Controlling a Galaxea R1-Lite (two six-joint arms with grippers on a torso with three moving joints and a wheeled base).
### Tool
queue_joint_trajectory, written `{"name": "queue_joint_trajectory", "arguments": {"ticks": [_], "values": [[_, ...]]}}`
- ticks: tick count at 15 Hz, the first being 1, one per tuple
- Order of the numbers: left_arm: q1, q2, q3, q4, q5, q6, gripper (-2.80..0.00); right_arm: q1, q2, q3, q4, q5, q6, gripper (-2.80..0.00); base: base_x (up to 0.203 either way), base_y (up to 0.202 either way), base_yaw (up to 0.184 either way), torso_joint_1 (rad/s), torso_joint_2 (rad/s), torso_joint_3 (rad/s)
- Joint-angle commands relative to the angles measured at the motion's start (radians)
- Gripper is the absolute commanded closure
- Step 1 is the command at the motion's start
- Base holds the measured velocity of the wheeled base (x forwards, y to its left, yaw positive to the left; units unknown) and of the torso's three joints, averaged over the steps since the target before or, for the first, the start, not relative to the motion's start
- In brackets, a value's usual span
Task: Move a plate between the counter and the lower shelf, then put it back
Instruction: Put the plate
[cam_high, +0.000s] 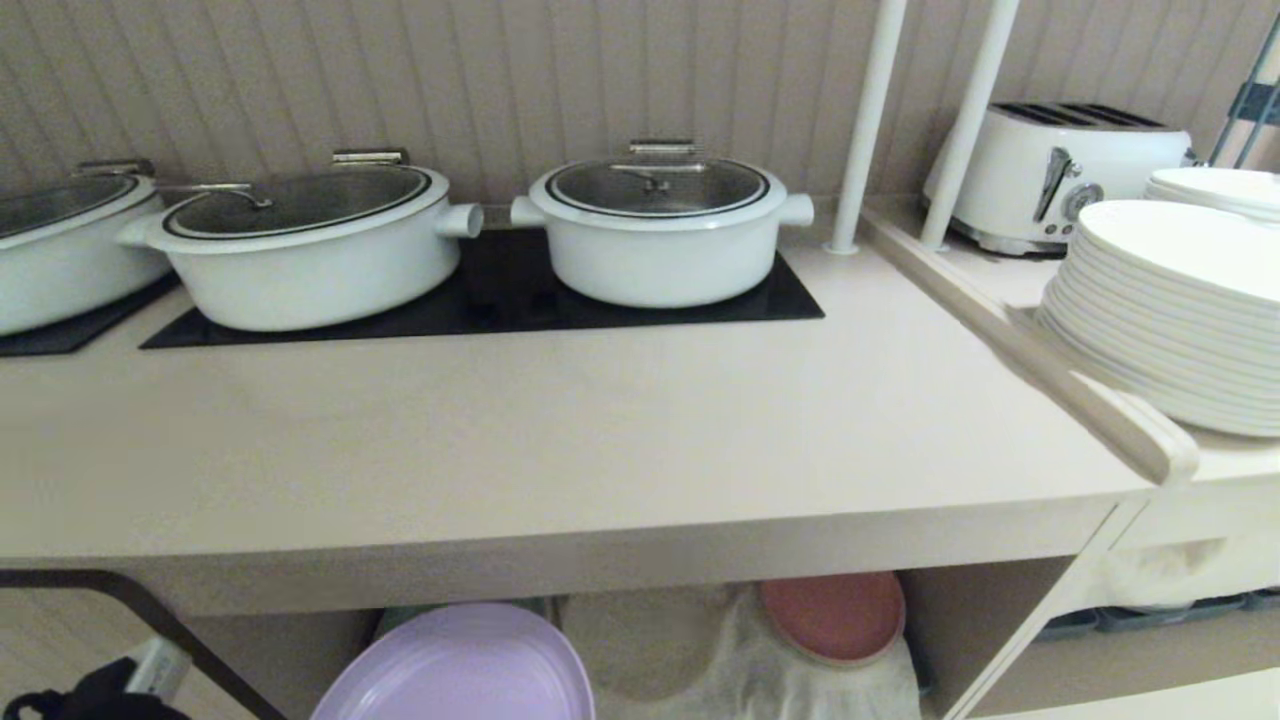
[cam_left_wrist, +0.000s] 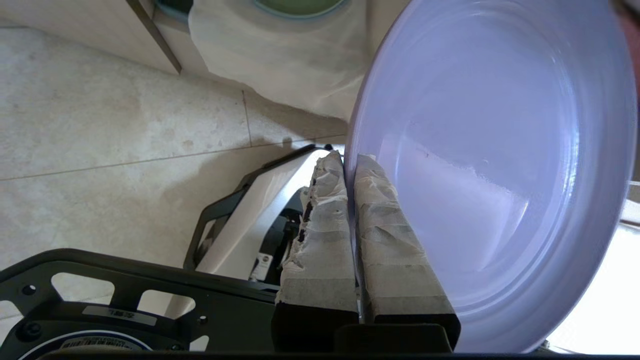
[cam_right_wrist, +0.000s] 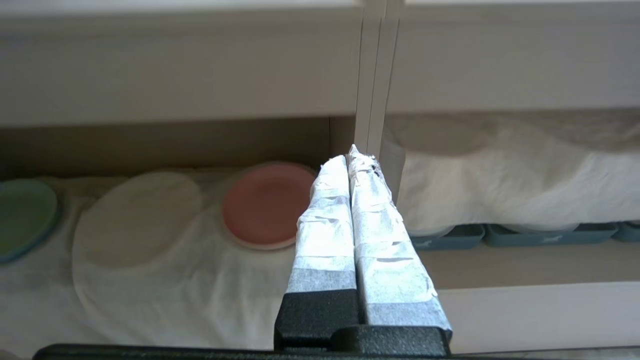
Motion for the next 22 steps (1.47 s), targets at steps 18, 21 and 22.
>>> {"name": "queue_joint_trajectory", "arguments": {"ticks": [18,21,22], "values": [[0.001,-0.011,-0.001,0.022,0.004,-0.015,0.0,0.001,0.001,0.0,0.0,0.0,0.0,0.0,0.0,0.0,0.0,0.222,-0.46,-0.244],[0.002,-0.018,-0.003,0.05,0.004,-0.028,0.0,0.0,0.001,0.0,0.0,0.0,0.0,0.0,0.0,0.0,0.0,0.084,-0.18,-0.086],[0.002,-0.019,-0.003,0.057,0.004,-0.029,0.0,0.0,0.001,0.0,0.0,0.0,0.0,0.0,0.0,0.0,0.0,0.0,0.0,0.0]]}}
